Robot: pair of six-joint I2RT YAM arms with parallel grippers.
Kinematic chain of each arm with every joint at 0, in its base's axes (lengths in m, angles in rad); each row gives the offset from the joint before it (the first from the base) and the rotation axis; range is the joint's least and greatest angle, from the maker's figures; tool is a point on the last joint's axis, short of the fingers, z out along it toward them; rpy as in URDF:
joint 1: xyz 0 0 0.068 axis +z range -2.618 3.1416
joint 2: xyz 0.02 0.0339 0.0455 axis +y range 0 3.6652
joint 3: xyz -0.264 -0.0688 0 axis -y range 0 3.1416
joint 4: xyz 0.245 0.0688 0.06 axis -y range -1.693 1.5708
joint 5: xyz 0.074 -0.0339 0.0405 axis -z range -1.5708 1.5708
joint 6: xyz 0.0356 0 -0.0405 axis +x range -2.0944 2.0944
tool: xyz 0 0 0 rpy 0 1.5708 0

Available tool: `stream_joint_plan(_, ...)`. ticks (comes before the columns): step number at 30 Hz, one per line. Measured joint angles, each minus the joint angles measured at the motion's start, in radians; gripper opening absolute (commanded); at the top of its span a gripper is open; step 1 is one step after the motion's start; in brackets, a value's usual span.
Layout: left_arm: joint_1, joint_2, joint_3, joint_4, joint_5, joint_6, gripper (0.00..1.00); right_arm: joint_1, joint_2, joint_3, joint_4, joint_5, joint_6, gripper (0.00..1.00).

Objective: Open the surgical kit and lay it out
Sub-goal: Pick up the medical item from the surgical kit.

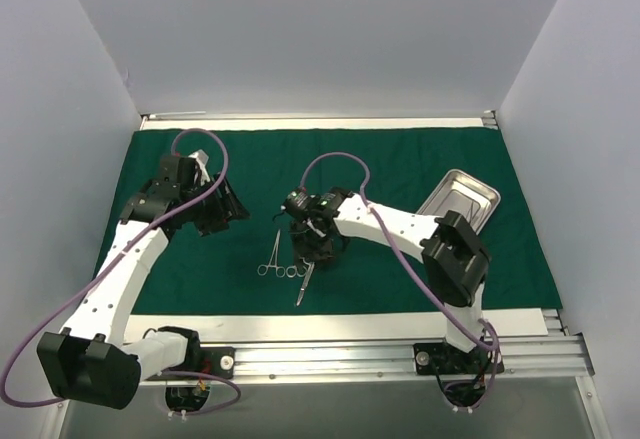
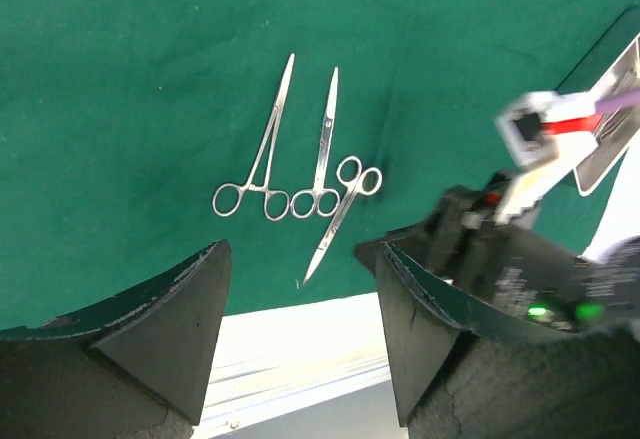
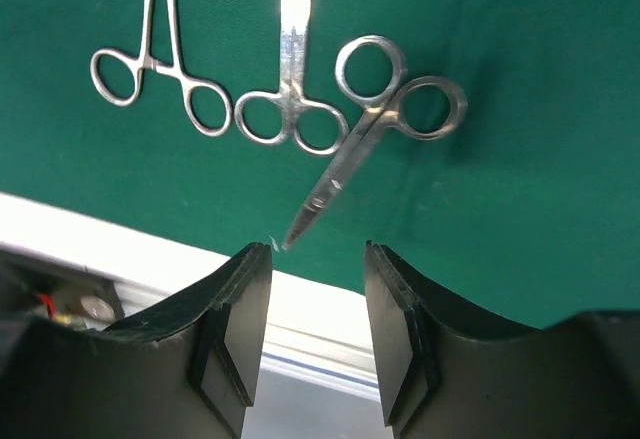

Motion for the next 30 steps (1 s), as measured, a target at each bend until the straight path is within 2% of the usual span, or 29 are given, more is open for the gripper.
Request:
stream_joint_plan(8, 0.000, -0.024, 0.000, 0.000, -0.002, 0.013, 0.68, 0.110, 0.100, 0.027, -0.023, 0.073, 0.178, 0.36)
stream_joint_plan(17, 0.000, -0.061, -0.021, 0.005, 0.020, 0.013, 0.68, 0.097, 0.103, -0.005, -0.024, 0.112, 0.312, 0.34)
stream_joint_plan(25, 0.000, -0.065, -0.035, 0.011, 0.040, 0.013, 0.68, 0.096, 0.156, -0.002, -0.019, 0.111, 0.359, 0.33)
stream_joint_plan(30, 0.000, -0.067, -0.040, 0.020, 0.047, 0.013, 0.68, 0.090, 0.171, 0.021, -0.037, 0.107, 0.375, 0.27)
